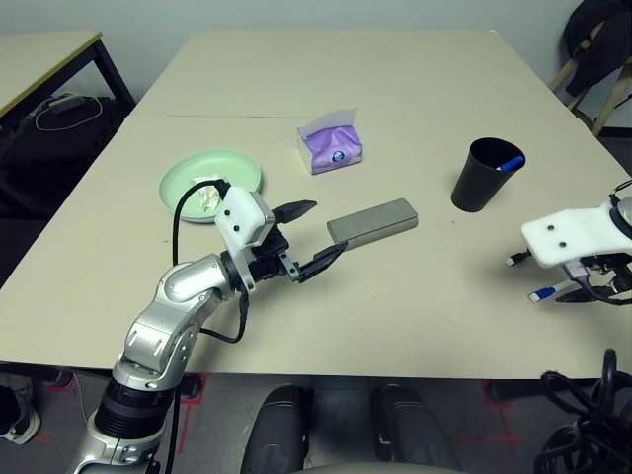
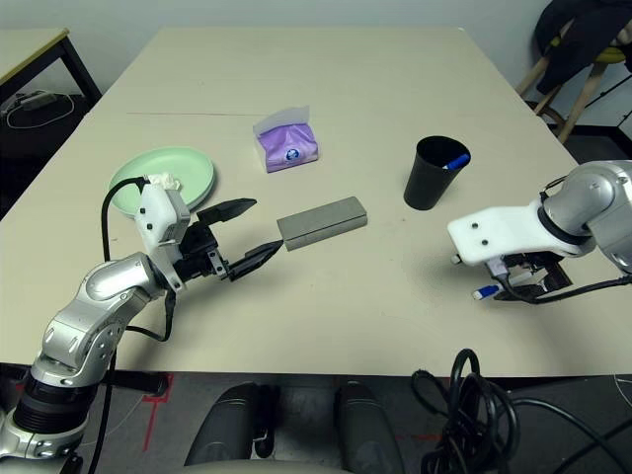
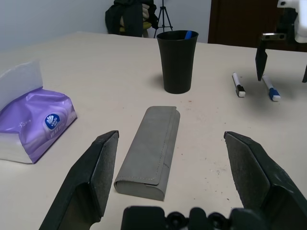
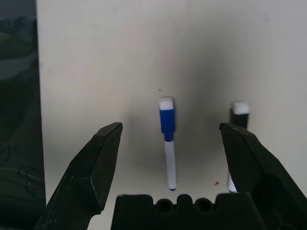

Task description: Organize and tidy the items on the table.

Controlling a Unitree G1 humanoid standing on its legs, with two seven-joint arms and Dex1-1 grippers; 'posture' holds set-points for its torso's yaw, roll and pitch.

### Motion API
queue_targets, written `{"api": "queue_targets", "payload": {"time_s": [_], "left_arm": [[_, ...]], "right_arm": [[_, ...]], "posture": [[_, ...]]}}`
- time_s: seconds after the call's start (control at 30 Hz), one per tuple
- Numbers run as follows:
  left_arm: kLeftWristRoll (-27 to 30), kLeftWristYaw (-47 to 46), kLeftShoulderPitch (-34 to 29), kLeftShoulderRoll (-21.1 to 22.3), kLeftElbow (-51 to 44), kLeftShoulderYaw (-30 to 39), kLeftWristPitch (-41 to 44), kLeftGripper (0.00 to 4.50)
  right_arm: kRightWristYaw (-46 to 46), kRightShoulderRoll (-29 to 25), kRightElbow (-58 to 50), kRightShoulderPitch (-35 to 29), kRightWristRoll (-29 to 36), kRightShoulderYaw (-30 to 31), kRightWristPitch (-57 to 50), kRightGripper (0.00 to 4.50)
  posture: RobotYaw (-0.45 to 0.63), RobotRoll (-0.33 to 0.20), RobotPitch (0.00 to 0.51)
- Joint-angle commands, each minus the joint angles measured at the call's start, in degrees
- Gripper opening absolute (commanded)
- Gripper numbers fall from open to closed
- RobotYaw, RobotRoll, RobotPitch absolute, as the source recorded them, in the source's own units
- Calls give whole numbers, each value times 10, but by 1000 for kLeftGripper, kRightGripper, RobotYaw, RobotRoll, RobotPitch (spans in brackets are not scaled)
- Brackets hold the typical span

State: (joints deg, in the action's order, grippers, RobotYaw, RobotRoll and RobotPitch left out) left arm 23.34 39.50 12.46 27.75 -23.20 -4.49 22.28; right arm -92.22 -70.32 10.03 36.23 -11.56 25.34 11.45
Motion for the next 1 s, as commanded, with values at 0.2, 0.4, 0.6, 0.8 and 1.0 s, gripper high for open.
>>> {"api": "queue_targets", "payload": {"time_s": [0.2,0.4,0.6,0.8,1.0], "left_arm": [[-8,-1,1,-1,6,-7,4,4452],[-8,0,7,0,11,-5,4,4452],[-8,-2,6,1,11,-4,4,4452],[-7,-3,6,2,11,-3,5,4452],[-8,-2,7,2,12,-3,4,4487]], "right_arm": [[0,32,43,12,-63,22,84,4500],[-3,31,60,7,-75,27,157,4500],[4,36,78,-4,-101,30,221,4500],[25,47,86,-17,-125,31,235,4500],[59,56,80,-42,-150,32,232,4322]], "posture": [[12,0,115],[13,0,119],[16,0,121],[20,0,124],[18,0,125]]}}
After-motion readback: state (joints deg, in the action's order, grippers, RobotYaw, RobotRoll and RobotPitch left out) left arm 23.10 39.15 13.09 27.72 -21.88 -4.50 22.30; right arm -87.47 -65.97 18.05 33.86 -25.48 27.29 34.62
